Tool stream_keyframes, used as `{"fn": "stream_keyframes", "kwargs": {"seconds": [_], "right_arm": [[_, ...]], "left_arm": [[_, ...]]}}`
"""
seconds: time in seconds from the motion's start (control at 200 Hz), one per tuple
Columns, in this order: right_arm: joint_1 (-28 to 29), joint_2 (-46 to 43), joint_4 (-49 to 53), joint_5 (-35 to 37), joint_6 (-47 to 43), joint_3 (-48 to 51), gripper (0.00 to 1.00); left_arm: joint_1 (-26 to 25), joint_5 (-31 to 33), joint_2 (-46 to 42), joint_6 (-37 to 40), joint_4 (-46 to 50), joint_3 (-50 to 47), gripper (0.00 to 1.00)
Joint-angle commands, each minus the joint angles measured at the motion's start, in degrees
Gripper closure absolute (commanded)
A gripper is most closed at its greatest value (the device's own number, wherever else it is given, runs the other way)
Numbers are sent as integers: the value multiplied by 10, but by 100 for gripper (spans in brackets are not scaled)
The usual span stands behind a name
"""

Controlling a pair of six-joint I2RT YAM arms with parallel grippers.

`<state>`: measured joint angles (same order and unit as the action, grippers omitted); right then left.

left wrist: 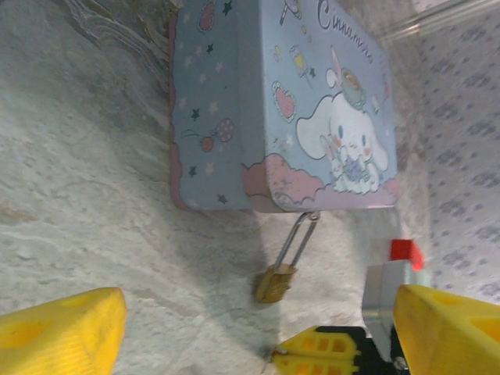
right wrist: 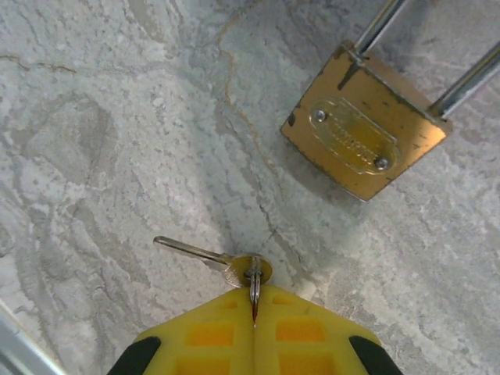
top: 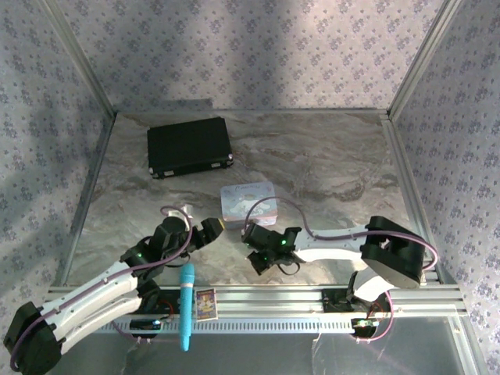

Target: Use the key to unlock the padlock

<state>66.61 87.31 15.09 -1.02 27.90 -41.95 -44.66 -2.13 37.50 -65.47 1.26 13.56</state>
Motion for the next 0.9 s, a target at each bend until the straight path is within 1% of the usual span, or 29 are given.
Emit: {"fn": "stream_keyframes", "kwargs": {"seconds": [0.0, 0.06, 0.14, 0.24, 0.33, 0.35, 0.375, 0.39, 0.535, 0.63, 0.675, 0.755, 0.83, 0.894], "right_arm": [[-19, -28, -47, -50, 9, 12, 100], [-28, -42, -45, -57, 8, 9, 100], [-41, -61, -51, -71, 18, 6, 100], [-58, -77, -70, -87, 39, 3, 100], [-70, -88, -84, -97, 52, 1, 100], [-71, -90, -87, -99, 55, 2, 100], [-76, -93, -96, -104, 59, 5, 100], [-77, -93, -99, -107, 61, 5, 100], [-88, -104, -111, -114, 74, 9, 100], [-91, -115, -128, -119, 76, 19, 100], [-93, -122, -142, -123, 94, 28, 100], [-95, -131, -157, -129, 102, 37, 100], [-94, -135, -173, -132, 104, 44, 100], [-93, -138, -181, -133, 108, 51, 100]], "left_arm": [[-9, -13, 12, -43, -113, -28, 18], [-24, -3, 24, -49, -147, -35, 21], [-52, 17, 44, -28, -154, -21, 25], [-85, 25, 81, -3, -184, -2, 27], [-104, 32, 113, 8, -204, 11, 30], [-109, 38, 116, 7, -206, 13, 34], [-114, 48, 120, 8, -207, 16, 45], [-118, 54, 122, 9, -209, 17, 47], [-149, 102, 128, 24, -212, 35, 44], [-154, 109, 146, 31, -184, 55, 46], [-154, 104, 160, 30, -195, 54, 48], [-154, 96, 185, 19, -214, 53, 55], [-155, 94, 205, 13, -224, 55, 57], [-155, 96, 213, 12, -225, 59, 66]]}}
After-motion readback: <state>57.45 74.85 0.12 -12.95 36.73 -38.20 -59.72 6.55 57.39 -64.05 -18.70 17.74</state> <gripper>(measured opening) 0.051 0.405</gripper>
